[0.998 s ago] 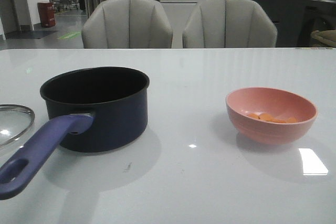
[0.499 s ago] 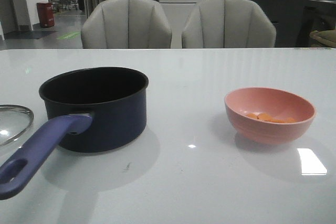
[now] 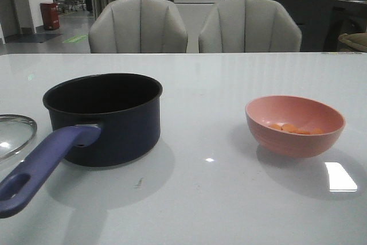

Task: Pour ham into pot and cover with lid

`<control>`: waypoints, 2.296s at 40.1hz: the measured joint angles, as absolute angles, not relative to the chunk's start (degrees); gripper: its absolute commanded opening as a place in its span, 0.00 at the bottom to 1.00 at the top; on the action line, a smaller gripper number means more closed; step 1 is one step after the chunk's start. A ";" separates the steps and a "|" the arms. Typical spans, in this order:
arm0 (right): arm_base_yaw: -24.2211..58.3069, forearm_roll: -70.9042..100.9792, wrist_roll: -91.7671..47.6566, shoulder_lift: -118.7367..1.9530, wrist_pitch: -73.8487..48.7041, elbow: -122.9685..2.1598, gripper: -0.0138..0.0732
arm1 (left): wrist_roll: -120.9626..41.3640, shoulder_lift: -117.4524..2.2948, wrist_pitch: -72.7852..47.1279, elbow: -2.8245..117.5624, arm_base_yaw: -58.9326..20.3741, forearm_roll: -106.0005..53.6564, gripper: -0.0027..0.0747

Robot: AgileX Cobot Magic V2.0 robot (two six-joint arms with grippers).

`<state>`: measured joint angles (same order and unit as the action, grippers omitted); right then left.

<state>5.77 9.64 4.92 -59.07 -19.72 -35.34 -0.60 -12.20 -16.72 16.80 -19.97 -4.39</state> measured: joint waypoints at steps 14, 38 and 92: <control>5.77 12.52 2.78 -87.89 -26.95 -54.21 0.74 | -0.60 -12.20 -16.50 16.80 -19.97 -4.39 0.79; 5.77 12.78 1.32 -107.02 -32.83 -67.66 0.33 | -0.60 -12.20 -16.50 16.80 -19.97 -4.39 0.79; 34.36 9.74 -10.03 -104.11 3.43 -83.18 0.33 | -0.60 -12.17 -16.42 16.80 -19.97 -4.39 0.79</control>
<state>34.36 9.74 -10.03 -104.11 3.43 -83.18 -0.60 -12.17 -16.42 16.80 -19.97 -4.39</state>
